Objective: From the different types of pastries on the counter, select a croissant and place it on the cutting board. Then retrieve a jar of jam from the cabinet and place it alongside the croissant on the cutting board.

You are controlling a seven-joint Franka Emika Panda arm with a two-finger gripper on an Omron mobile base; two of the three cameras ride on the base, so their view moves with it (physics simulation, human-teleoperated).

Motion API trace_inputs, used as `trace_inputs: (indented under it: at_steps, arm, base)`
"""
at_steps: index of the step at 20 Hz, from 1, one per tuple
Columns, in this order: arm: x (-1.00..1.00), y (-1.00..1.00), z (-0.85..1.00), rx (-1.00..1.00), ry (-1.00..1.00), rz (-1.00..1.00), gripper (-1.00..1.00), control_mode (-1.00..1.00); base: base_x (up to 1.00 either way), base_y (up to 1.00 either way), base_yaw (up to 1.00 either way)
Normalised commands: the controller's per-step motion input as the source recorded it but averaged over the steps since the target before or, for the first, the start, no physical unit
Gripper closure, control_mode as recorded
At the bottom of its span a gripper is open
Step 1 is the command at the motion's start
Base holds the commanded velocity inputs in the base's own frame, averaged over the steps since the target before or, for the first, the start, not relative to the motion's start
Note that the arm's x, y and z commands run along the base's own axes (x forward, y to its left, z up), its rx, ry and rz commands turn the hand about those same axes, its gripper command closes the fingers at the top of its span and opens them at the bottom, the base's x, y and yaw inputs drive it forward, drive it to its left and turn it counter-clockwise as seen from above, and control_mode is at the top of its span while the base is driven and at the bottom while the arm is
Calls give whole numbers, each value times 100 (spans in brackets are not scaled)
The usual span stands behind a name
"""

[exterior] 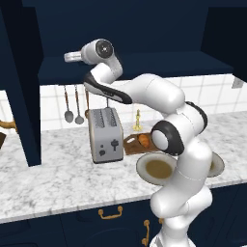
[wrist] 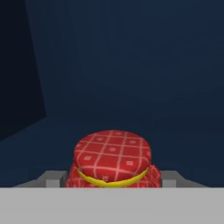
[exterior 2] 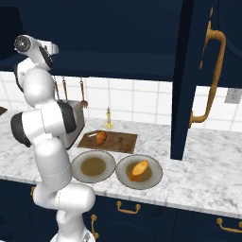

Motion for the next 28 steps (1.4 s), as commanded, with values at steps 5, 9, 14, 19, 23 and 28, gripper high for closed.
trace_inputs:
  at_steps: [5,9,14,19,23,28]
  arm:
    - [0,0,5,0,0,0,100,-100]
    - [-31,-13,61,0,-13,0,100,-100]
    - [-51,-6,19,0,-4,0,100,-100]
    - [-72,-20,0,0,0,0,100,-100]
    - [-93,-39,-7,0,0,0,100,-100]
    - [-100,-50,-27,0,0,0,100,-100]
  base:
    - [0,0,0]
    - [0,0,0]
    - [0,0,0]
    - [0,0,0]
    - [0,0,0]
    - [0,0,0]
